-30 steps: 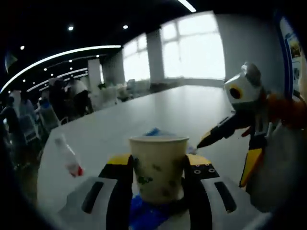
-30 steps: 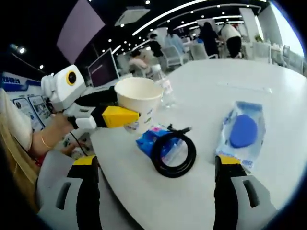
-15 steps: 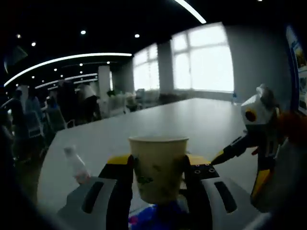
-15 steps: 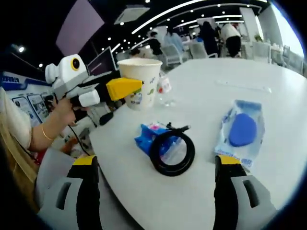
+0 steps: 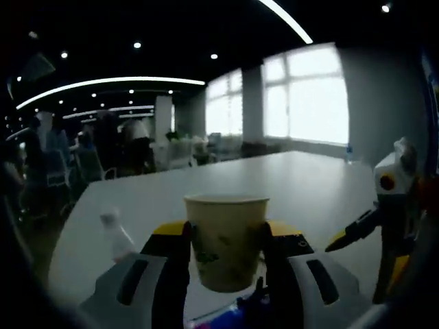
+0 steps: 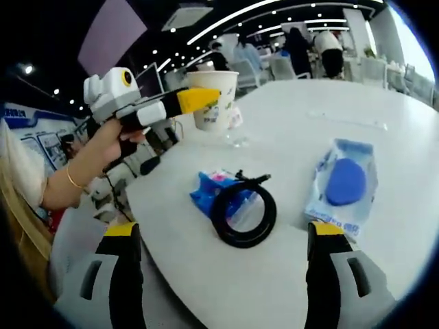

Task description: Arrange the tabletop items into an orderly group along one side of the table until the central work area is clear of visible clutter.

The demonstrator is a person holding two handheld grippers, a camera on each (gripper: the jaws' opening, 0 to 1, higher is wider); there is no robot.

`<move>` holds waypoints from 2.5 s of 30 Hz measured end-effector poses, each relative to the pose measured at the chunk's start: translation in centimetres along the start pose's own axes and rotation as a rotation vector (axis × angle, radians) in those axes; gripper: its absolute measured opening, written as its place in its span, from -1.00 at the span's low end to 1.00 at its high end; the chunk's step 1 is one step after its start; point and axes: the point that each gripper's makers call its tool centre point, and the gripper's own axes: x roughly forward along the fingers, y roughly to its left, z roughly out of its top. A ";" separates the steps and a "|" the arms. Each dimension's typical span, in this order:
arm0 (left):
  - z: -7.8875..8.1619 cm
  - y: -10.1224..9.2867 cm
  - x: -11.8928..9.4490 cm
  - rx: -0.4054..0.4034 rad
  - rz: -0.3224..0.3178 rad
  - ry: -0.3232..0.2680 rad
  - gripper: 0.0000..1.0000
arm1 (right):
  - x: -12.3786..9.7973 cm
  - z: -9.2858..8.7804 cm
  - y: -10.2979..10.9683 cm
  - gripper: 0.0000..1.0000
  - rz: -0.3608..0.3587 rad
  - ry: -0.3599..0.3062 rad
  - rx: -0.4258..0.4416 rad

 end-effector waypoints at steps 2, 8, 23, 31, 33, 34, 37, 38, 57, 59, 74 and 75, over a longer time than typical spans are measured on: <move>0.0 0.5 0.4 0.002 0.014 -0.004 -0.20 | 0.0 -0.1 0.0 0.99 -0.001 0.006 -0.008; -0.3 1.5 1.4 0.006 0.035 -0.011 -0.20 | 0.3 -0.6 -0.2 0.99 -0.008 0.031 -0.021; -3.2 4.8 5.3 0.002 0.141 0.000 -0.20 | 0.3 -1.6 -1.3 0.99 -0.040 0.067 -0.009; -5.5 6.0 7.2 -0.013 0.153 0.005 -0.20 | 0.2 -2.2 -2.0 0.99 -0.043 0.071 0.036; -5.9 6.4 7.5 -0.012 0.165 0.002 -0.20 | 0.3 -2.3 -2.2 0.99 -0.045 0.071 0.055; -6.2 6.5 7.6 -0.020 0.172 0.005 -0.20 | 0.3 -2.4 -2.2 0.99 -0.046 0.072 0.060; -6.9 7.0 8.0 0.053 0.205 0.015 -0.20 | 0.3 -2.6 -2.5 0.99 -0.055 0.080 0.068; -7.3 7.0 8.2 0.033 0.207 0.020 -0.20 | 0.3 -2.6 -2.6 0.99 -0.056 0.082 0.069; -10.4 9.3 9.5 0.002 0.294 -0.002 -0.20 | 0.7 -3.3 -3.0 0.99 -0.058 0.111 0.082; -10.6 9.3 9.5 -0.003 0.292 0.004 -0.20 | 0.6 -3.2 -3.0 0.99 -0.058 0.109 0.083; -13.3 9.3 9.0 -0.040 0.302 0.161 -0.19 | 0.5 -3.2 -3.0 0.99 -0.056 0.106 0.095; -13.6 9.3 8.9 -0.044 0.309 0.169 -0.21 | 0.5 -3.2 -3.0 0.99 -0.057 0.107 0.096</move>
